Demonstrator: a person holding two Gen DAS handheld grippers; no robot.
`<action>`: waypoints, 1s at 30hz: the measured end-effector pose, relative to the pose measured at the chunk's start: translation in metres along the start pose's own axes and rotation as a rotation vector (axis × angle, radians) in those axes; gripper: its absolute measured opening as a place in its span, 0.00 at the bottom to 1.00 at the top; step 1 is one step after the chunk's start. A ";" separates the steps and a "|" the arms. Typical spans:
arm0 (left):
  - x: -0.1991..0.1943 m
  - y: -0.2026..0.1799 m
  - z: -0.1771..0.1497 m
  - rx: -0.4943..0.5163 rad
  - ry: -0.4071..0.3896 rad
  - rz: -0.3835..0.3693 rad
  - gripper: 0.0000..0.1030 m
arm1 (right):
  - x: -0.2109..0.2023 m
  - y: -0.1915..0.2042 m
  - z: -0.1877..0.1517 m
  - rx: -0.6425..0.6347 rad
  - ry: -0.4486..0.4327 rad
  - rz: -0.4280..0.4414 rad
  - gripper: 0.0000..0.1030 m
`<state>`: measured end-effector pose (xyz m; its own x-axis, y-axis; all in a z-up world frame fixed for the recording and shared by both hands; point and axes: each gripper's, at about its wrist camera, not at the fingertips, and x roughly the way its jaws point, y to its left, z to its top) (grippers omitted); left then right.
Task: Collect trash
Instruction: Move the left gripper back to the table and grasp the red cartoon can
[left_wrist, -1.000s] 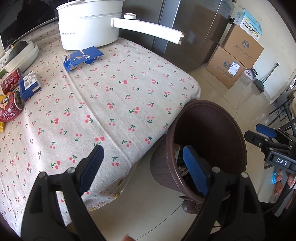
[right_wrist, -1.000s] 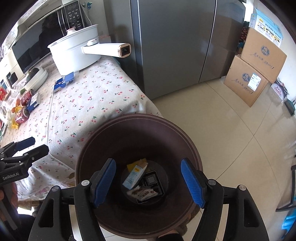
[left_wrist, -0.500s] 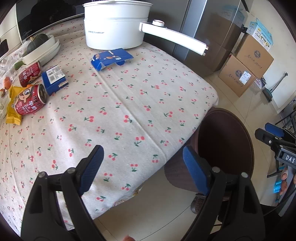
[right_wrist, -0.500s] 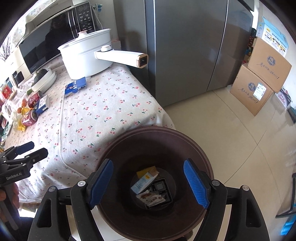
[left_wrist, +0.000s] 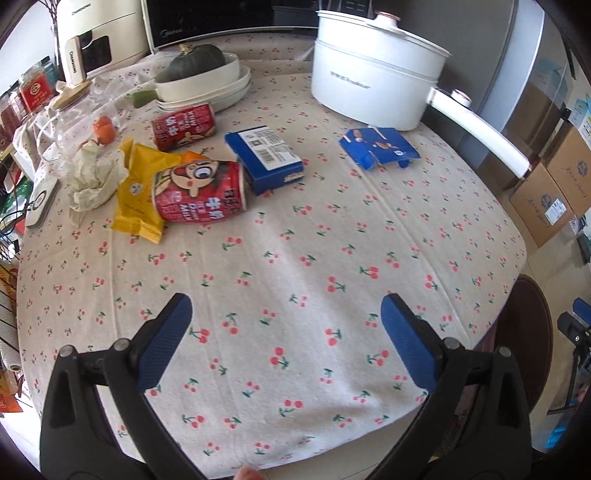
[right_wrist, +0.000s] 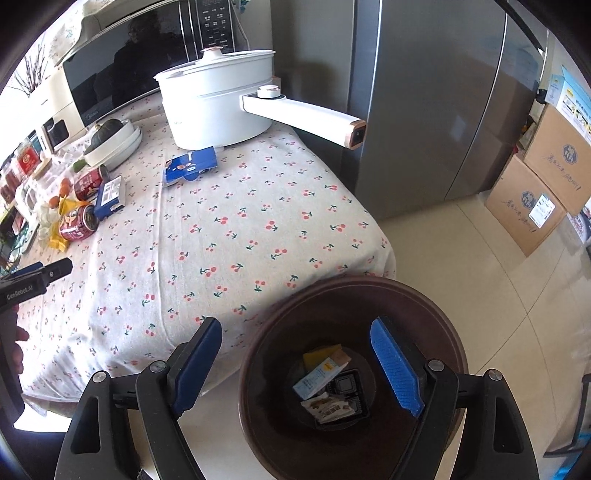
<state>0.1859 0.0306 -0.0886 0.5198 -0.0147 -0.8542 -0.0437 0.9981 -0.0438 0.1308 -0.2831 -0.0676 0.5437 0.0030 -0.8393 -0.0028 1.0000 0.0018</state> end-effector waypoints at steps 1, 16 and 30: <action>0.001 0.008 0.003 -0.014 -0.007 0.013 0.99 | 0.002 0.003 0.002 -0.002 0.000 0.002 0.82; 0.040 0.072 0.038 -0.107 -0.082 0.090 0.99 | 0.035 0.075 0.036 -0.018 0.031 0.086 0.93; 0.079 0.062 0.055 -0.131 -0.070 0.042 0.86 | 0.060 0.100 0.058 -0.093 0.032 0.111 0.94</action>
<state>0.2711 0.0949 -0.1308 0.5736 0.0360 -0.8184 -0.1750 0.9814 -0.0795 0.2121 -0.1829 -0.0866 0.5086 0.1119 -0.8537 -0.1402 0.9891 0.0462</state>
